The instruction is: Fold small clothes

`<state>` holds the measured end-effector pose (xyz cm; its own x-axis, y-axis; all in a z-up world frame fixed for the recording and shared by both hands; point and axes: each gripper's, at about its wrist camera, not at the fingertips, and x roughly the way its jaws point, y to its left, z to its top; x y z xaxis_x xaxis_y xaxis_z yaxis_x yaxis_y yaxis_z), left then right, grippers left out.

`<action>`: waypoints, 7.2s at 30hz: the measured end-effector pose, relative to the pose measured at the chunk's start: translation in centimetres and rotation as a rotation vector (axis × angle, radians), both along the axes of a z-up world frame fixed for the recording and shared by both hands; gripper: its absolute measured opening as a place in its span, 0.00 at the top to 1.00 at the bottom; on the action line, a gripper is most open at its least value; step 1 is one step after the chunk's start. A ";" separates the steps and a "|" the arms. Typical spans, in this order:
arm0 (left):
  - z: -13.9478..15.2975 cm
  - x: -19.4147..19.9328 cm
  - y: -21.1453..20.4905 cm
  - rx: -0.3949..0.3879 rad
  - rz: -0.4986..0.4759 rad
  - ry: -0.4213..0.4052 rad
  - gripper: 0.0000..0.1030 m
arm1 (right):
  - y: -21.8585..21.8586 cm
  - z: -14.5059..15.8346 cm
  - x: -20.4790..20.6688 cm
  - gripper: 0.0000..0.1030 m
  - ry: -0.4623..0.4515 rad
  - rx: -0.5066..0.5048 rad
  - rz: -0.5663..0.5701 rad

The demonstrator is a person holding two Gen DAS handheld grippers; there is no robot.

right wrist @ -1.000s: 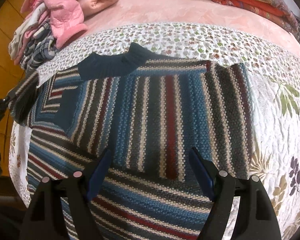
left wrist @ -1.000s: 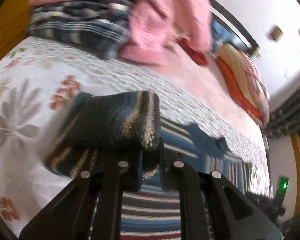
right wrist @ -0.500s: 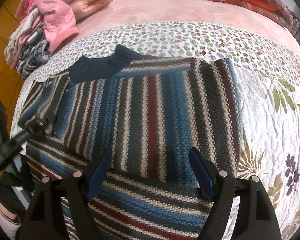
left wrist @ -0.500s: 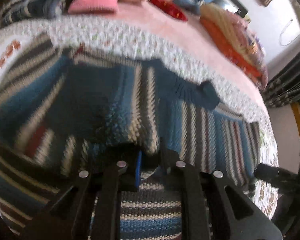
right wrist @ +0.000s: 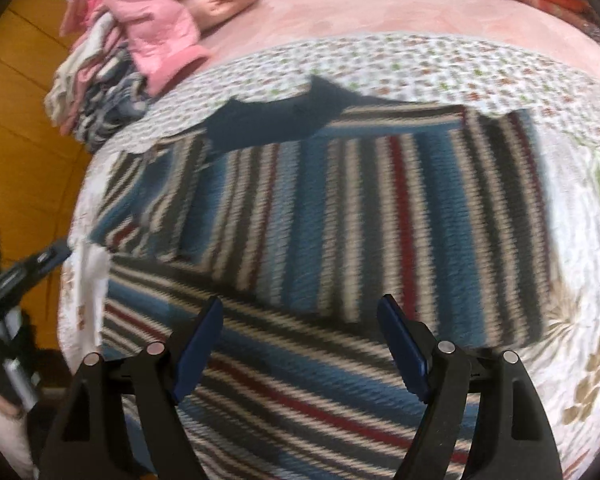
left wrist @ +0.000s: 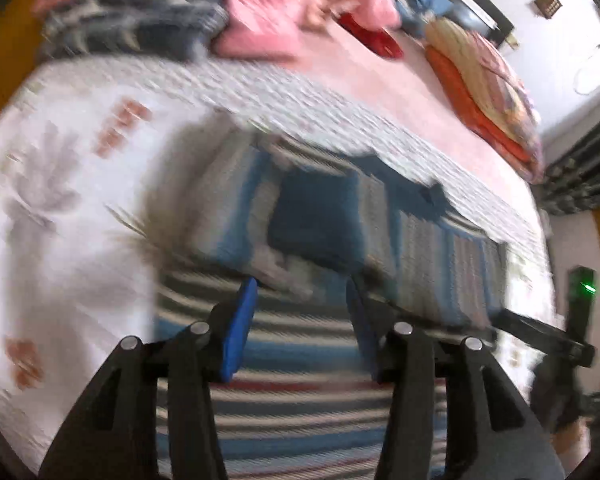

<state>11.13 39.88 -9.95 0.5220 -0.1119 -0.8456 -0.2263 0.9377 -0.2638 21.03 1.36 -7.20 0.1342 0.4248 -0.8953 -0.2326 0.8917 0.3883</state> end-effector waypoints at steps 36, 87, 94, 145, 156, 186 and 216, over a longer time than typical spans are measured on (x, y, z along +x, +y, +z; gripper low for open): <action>-4.4 1.8 6.5 0.024 0.200 0.165 0.55 | 17.0 -3.4 4.4 0.78 0.052 0.080 0.064; -5.3 2.8 2.0 0.151 0.046 0.188 0.46 | 8.3 0.8 3.4 0.91 -0.063 -0.079 -0.059; -5.7 2.9 1.3 0.166 0.024 0.184 0.46 | -0.8 0.0 4.4 0.91 -0.004 -0.039 -0.196; -8.9 -20.7 2.7 -0.048 0.031 0.396 0.30 | -11.5 -1.5 -21.7 0.37 0.178 -0.066 -0.254; -11.2 -21.7 1.7 -0.047 -0.017 0.466 0.30 | -12.8 -6.4 -24.4 0.36 0.364 -0.087 -0.311; -4.1 -17.6 3.1 -0.284 -0.117 0.166 0.92 | -12.7 0.8 -19.3 0.91 0.212 0.230 -0.272; -6.2 -1.5 7.1 -0.403 0.073 0.299 0.69 | -15.9 -6.5 -5.0 0.49 0.488 0.223 -0.484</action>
<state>9.68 46.96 -16.18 0.2822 -0.4322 -0.8565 -0.4086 0.7536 -0.5149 16.00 -14.54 -13.69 -0.0397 0.5984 -0.8002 0.4153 0.7383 0.5315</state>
